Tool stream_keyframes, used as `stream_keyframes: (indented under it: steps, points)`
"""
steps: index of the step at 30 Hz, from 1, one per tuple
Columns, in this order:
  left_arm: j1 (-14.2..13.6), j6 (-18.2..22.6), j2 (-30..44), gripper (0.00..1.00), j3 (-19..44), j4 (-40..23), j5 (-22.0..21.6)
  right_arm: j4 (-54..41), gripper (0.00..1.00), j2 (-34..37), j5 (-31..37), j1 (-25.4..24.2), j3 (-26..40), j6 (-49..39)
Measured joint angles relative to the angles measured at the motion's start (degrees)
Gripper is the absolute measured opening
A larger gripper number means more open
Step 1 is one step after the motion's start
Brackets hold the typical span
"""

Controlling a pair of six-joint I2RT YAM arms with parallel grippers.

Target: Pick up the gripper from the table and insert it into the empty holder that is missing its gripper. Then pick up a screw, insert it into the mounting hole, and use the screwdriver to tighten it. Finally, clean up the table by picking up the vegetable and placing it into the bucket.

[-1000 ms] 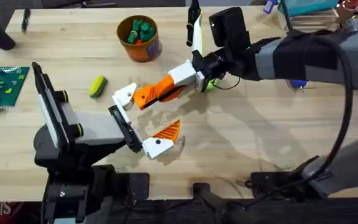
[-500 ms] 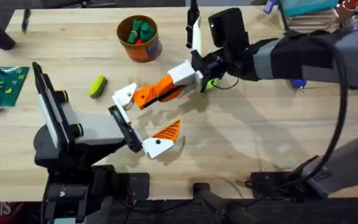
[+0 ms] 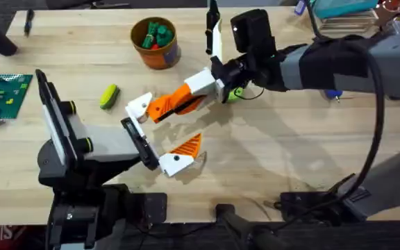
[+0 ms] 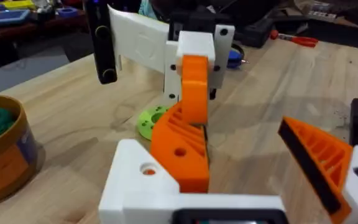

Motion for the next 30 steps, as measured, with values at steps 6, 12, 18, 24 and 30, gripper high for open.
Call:
stream_keyframes:
  steps: [6,12,18,24,30]
  points:
    - [0.00,0.00,-0.02,0.986,-0.01,0.00,-0.03,0.48,0.017,0.01,0.40,0.01,0.00,0.48]
    - [0.23,-0.25,0.04,0.986,-0.01,0.02,-0.98,12.23,0.017,3.29,0.12,0.64,0.00,6.15]
    - [0.22,-0.47,0.04,0.985,-0.01,0.04,-1.11,18.06,0.016,4.41,1.31,1.89,0.00,13.10]
    - [0.22,-1.27,0.04,0.986,-0.01,0.02,-1.11,18.47,0.016,4.39,2.59,2.34,0.00,17.28]
    - [0.23,-2.20,0.04,0.986,-0.01,0.02,-1.35,18.80,0.016,4.39,4.64,2.89,0.02,20.87]
